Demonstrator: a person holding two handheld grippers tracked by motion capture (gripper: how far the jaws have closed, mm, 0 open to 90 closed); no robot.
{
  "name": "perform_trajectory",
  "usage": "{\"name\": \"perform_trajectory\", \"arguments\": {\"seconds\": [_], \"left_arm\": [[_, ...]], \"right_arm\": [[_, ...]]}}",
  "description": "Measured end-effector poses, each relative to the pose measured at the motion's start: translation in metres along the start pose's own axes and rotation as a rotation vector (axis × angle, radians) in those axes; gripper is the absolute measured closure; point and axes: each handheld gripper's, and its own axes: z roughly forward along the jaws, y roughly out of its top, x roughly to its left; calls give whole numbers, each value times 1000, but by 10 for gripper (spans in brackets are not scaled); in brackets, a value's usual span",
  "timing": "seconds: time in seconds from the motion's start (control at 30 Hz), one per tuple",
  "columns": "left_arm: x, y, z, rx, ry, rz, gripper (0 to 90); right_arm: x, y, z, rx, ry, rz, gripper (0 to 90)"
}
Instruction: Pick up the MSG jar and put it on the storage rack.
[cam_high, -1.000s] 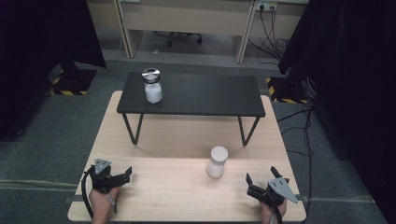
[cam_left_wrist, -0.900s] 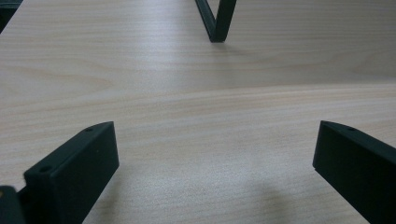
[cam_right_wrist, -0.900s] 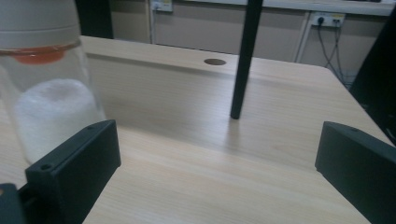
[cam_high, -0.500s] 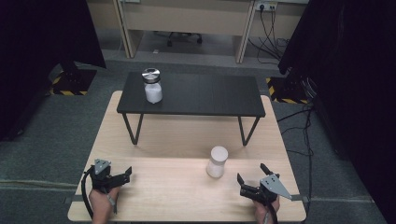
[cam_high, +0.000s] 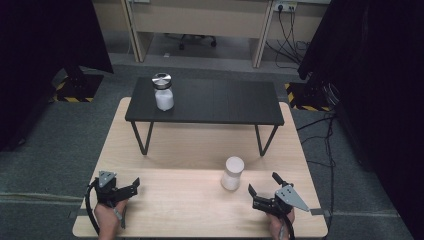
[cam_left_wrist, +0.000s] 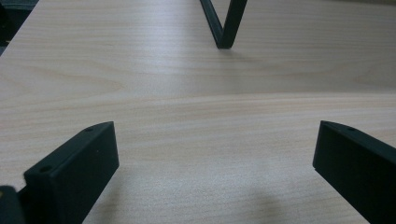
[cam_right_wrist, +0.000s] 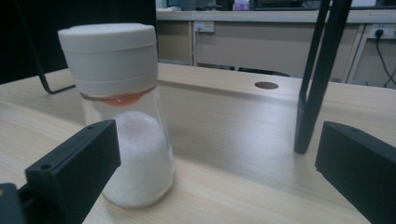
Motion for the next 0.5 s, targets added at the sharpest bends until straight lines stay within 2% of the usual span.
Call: {"name": "perform_trajectory", "arguments": {"seconds": [0.13, 0.5], "left_arm": [[0, 0, 0, 1, -1, 4, 0], [1, 0, 0, -1, -8, 4, 0]], "right_arm": [[-2, 2, 3, -5, 30, 4, 3], [-6, 9, 12, -7, 116, -34, 3]]}}
